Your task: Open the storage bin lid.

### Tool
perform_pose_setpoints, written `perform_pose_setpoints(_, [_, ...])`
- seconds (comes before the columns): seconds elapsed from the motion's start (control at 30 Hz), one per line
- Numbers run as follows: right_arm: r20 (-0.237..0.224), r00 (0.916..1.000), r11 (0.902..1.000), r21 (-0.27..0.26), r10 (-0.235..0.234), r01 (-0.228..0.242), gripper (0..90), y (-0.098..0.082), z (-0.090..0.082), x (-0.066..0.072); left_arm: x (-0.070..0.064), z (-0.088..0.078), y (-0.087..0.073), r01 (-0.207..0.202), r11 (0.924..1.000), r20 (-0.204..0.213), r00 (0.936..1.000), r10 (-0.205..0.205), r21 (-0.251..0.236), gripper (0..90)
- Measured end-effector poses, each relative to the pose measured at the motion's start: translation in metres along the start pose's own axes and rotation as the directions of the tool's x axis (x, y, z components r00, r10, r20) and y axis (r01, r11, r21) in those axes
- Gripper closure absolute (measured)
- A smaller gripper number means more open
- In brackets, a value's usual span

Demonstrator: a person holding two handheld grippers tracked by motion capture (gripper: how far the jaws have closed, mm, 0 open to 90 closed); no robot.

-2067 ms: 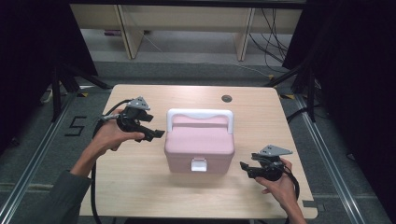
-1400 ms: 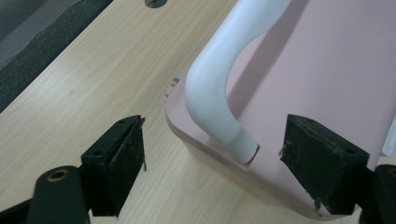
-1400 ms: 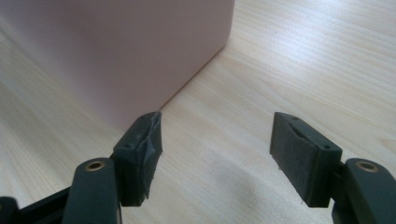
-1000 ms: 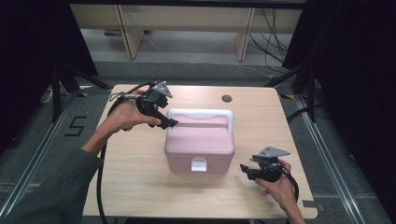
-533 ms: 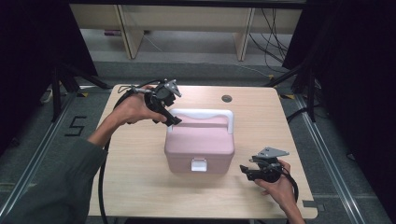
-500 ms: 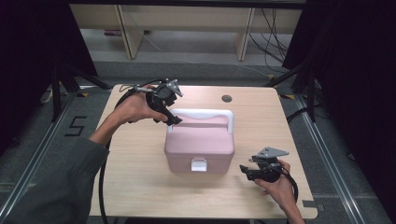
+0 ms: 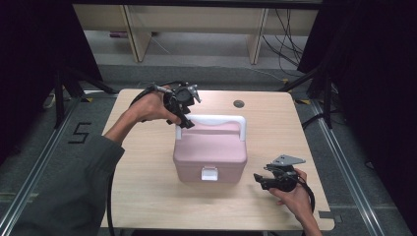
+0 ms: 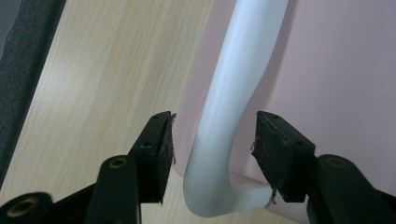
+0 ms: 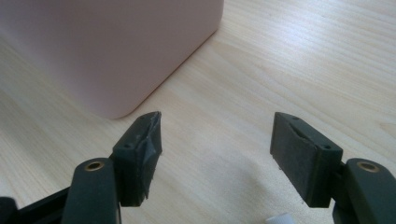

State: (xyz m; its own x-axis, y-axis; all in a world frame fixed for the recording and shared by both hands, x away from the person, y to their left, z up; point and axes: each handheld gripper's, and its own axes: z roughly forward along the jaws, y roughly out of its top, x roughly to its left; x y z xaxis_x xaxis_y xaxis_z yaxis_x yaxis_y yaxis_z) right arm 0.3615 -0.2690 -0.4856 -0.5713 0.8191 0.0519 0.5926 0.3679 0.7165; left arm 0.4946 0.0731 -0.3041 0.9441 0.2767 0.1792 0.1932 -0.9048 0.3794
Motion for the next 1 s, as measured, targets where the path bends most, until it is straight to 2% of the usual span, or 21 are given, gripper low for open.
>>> perform_pose_setpoints(0.1, [-0.003,1.0000,1.0000,0.002,0.002,-0.002,34.9,0.000,-0.001,0.000,0.001,0.002,0.003,-0.011,0.9996,-0.003,0.9999,0.011,0.025,51.2])
perform_pose_setpoints(0.17, [-0.005,1.0000,1.0000,0.002,0.006,-0.006,34.9,0.000,0.000,0.000,0.002,0.005,0.005,-0.018,0.9991,0.007,0.9998,0.018,0.038,58.4])
perform_pose_setpoints(0.23, [-0.005,1.0000,1.0000,0.004,0.006,-0.006,34.9,0.000,0.000,0.001,0.003,0.008,0.005,-0.034,0.9976,0.006,0.9994,0.034,0.060,60.4])
perform_pose_setpoints(0.37, [-0.009,0.9999,1.0000,0.003,0.007,-0.007,34.9,-0.001,0.000,0.000,0.002,0.010,0.007,-0.056,0.9958,0.003,0.9984,0.056,0.072,68.7])
perform_pose_setpoints(0.53, [-0.016,0.9997,0.9999,0.001,0.017,-0.017,35.0,0.000,-0.001,0.001,-0.003,0.006,0.012,-0.098,0.9898,-0.017,0.9948,0.101,0.103,69.8])
perform_pose_setpoints(0.57, [-0.018,0.9998,1.0000,-0.005,-0.008,0.007,35.1,0.000,-0.001,-0.002,-0.003,0.005,0.013,-0.107,0.9886,-0.019,0.9938,0.110,0.106,69.9])
perform_pose_setpoints(0.67, [-0.009,0.9998,0.9998,-0.016,-0.016,0.016,35.4,0.000,-0.003,-0.003,-0.006,0.001,0.015,-0.117,0.9875,-0.043,0.9916,0.122,0.106,69.9])
perform_pose_setpoints(0.87, [-0.027,0.9992,0.9989,-0.035,0.030,-0.031,36.2,0.002,-0.007,-0.001,-0.006,-0.009,0.016,-0.116,0.9891,-0.048,0.9915,0.121,0.091,70.1])
perform_pose_setpoints(0.93, [-0.026,0.9993,0.9983,-0.051,0.026,-0.027,37.1,0.003,-0.010,-0.002,-0.005,-0.012,0.017,-0.116,0.9893,-0.051,0.9914,0.121,0.089,70.2])
perform_pose_setpoints(0.97, [-0.013,0.9998,0.9973,-0.071,-0.018,0.017,38.3,0.004,-0.012,-0.005,-0.005,-0.013,0.018,-0.121,0.9887,-0.054,0.9906,0.126,0.090,70.2])
perform_pose_setpoints(1.0, [-0.011,0.9997,0.9955,-0.092,-0.023,0.022,40.3,0.004,-0.013,-0.005,-0.004,-0.014,0.019,-0.118,0.9888,-0.054,0.9908,0.124,0.090,70.2])
